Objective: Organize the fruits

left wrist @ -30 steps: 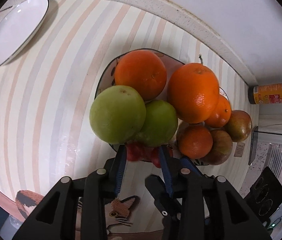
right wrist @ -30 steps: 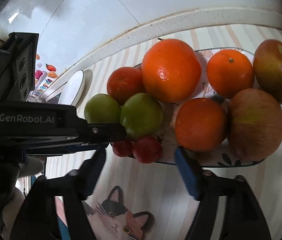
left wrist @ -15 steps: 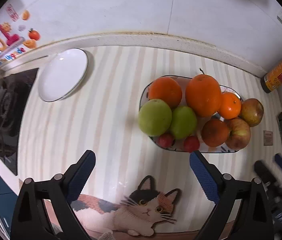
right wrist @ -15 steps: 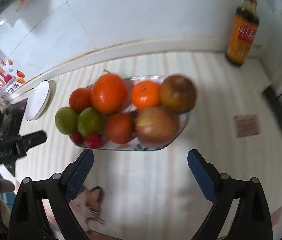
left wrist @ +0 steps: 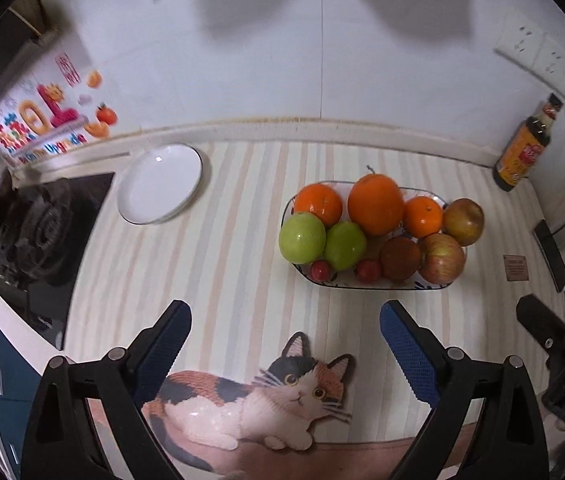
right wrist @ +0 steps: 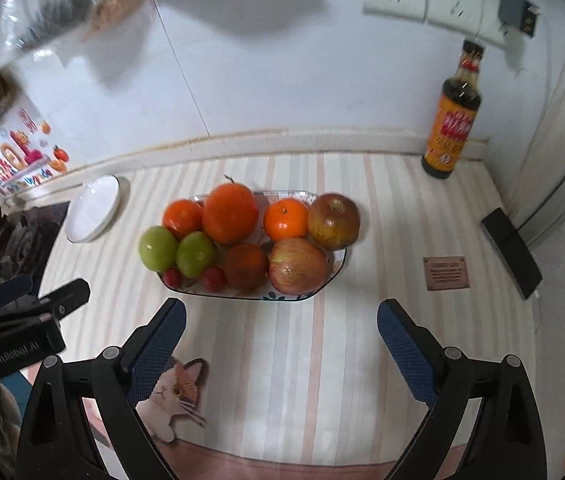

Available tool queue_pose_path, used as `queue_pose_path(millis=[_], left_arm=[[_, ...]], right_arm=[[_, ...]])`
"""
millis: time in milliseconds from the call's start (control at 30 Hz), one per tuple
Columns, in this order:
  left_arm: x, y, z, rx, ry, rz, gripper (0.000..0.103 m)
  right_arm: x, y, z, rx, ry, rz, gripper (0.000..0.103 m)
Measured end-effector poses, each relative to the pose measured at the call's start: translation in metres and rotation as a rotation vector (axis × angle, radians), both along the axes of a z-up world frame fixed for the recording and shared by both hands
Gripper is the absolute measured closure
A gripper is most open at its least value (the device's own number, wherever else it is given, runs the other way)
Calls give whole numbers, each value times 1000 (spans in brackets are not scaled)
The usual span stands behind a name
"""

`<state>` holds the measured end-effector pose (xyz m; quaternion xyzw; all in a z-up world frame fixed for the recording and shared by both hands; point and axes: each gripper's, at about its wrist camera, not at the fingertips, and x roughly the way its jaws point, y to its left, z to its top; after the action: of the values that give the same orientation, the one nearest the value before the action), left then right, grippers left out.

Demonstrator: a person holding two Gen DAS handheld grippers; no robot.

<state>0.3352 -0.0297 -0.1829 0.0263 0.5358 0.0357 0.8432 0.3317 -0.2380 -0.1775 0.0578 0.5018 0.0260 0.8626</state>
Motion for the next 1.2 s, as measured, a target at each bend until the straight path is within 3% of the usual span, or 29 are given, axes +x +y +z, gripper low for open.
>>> queue_pose_path(millis=[367, 767, 967, 1200], left_arm=[[-103, 22, 73, -22, -168, -21, 6], [-206, 32, 134, -42, -297, -26, 6], [-241, 22, 148, -40, -322, -29, 6], [-256, 11, 155, -52, -336, -15, 6]], right_arm=[[-120, 22, 87, -3, -140, -34, 5], [-250, 29, 153, -13, -244, -36, 4], [-282, 19, 172, 10, -275, -22, 4], [-290, 4, 178, 41, -273, -2, 4]])
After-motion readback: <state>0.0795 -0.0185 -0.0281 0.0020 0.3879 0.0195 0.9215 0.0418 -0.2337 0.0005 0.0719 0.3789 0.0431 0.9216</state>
